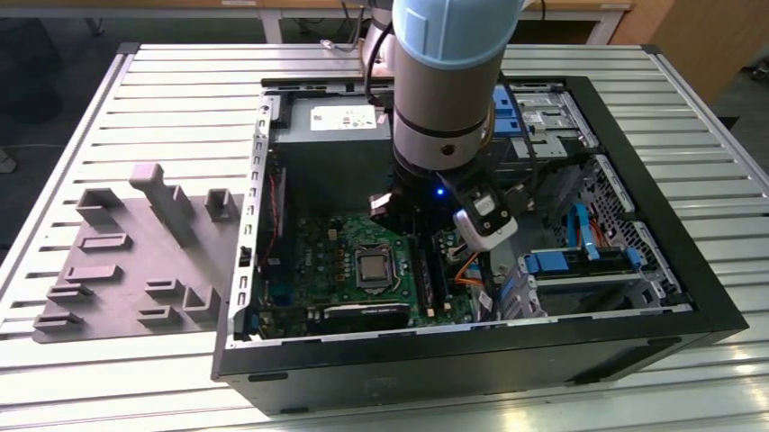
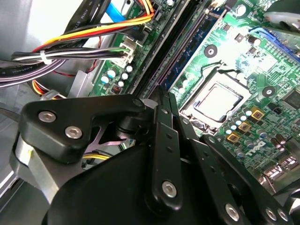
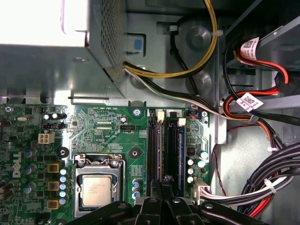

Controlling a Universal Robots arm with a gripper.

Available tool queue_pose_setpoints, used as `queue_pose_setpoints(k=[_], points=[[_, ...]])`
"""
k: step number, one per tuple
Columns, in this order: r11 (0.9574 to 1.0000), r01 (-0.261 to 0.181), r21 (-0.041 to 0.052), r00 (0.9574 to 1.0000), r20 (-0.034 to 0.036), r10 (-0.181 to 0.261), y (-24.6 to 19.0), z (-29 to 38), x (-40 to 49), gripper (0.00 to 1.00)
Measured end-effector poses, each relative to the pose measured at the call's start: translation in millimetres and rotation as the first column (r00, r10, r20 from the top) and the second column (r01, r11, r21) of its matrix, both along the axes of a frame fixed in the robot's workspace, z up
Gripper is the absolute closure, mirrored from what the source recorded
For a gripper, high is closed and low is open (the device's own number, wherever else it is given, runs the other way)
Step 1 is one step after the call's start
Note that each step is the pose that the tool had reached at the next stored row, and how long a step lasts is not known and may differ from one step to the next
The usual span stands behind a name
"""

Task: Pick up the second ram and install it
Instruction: 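Insert the second ram into the second slot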

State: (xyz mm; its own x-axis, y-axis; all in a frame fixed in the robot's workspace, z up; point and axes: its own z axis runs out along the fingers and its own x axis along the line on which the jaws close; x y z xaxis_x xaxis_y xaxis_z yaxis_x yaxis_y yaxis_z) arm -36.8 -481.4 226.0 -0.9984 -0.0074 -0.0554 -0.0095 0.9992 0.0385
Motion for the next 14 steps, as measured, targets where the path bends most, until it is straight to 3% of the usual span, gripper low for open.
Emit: queue_pose_setpoints(k=[14], points=[[1.0,0.0,0.0022,1.0,-0.0003,0.0,-0.2,0.5,-0.1,0.89]])
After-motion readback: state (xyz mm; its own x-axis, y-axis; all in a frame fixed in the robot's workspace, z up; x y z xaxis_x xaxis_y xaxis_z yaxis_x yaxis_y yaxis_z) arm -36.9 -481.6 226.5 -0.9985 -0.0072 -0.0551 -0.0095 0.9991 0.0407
